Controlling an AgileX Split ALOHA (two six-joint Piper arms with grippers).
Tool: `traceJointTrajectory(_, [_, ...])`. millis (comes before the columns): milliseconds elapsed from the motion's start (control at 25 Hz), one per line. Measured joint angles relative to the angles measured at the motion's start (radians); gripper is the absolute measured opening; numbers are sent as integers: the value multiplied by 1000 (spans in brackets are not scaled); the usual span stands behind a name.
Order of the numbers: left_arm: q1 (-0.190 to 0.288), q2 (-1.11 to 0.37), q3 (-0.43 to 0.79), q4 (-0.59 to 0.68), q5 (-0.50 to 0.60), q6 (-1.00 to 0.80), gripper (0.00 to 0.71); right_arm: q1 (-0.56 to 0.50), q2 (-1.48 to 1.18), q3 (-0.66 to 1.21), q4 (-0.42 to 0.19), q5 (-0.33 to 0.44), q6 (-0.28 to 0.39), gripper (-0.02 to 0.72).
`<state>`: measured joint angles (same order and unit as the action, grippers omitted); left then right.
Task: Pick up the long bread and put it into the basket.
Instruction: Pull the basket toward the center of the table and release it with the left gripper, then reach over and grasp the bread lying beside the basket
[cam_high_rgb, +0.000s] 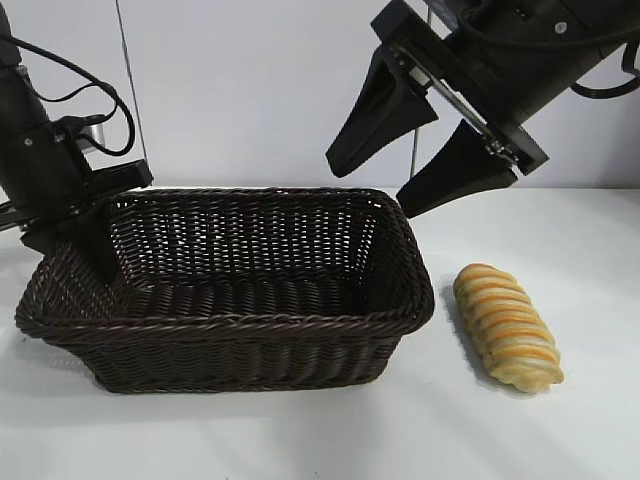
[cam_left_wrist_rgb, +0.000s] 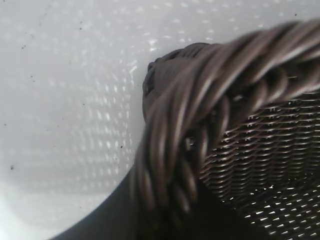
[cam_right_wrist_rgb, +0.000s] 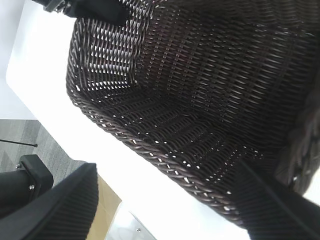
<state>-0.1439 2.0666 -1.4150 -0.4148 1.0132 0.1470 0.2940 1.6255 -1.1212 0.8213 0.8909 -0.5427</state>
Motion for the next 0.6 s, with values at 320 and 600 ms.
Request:
traceJointTrajectory(320, [0,-45,0,9,26,0,535,0,0,0,1,0,0,548])
traceJointTrajectory(600, [0,-164,-5,36,62,0,539,0,0,0,1,0,0,548])
